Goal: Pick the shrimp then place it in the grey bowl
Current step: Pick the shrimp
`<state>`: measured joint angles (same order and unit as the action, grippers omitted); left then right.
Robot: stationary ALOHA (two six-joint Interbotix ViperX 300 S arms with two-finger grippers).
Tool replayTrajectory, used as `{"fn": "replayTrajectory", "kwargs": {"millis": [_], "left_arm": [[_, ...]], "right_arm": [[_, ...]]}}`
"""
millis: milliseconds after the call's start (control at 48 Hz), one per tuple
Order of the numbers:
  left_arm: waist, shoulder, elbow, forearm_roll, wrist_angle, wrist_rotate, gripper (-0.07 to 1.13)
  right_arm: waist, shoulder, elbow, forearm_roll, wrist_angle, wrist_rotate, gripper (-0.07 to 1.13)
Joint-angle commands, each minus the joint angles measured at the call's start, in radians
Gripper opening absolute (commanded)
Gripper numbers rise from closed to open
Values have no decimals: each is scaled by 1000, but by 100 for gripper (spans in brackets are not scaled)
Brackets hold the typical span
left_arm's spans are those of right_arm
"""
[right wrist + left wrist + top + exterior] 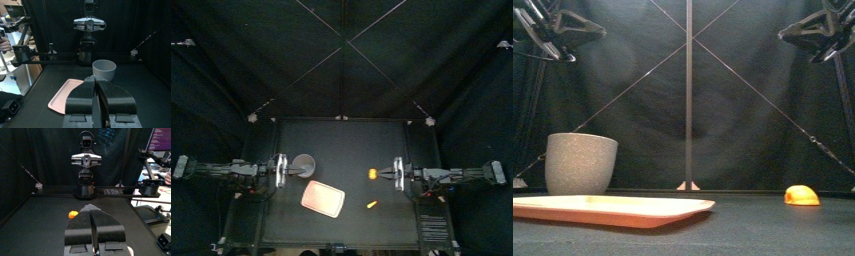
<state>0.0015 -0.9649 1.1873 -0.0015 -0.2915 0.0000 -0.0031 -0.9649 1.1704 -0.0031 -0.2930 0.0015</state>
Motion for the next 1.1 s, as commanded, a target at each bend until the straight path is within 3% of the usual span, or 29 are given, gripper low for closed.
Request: {"fn": "replayTrajectory", "kwargs": {"millis": [21, 229, 500, 646, 917, 1000, 1104], "left_arm": [[-9, 20, -31, -3, 29, -3, 12], [-12, 20, -51, -6, 129, -3, 12], [-12, 20, -48, -6, 132, -5, 12], [-11, 20, -37, -12, 127, -6, 12], [-2, 20, -18, -38, 118, -3, 12], [-2, 20, -18, -40, 115, -3, 12], [-2, 20, -17, -41, 115, -3, 12]], "right_arm": [[25, 25, -5, 2, 20, 6, 6], [69, 97, -63, 3, 290, 12, 6], [158, 199, -127, 31, 549, 15, 12], [206, 252, -120, 52, 560, 14, 28], [242, 373, -133, 57, 456, 17, 72], [242, 425, -140, 57, 397, 17, 80], [245, 489, -152, 63, 379, 17, 80]]}}
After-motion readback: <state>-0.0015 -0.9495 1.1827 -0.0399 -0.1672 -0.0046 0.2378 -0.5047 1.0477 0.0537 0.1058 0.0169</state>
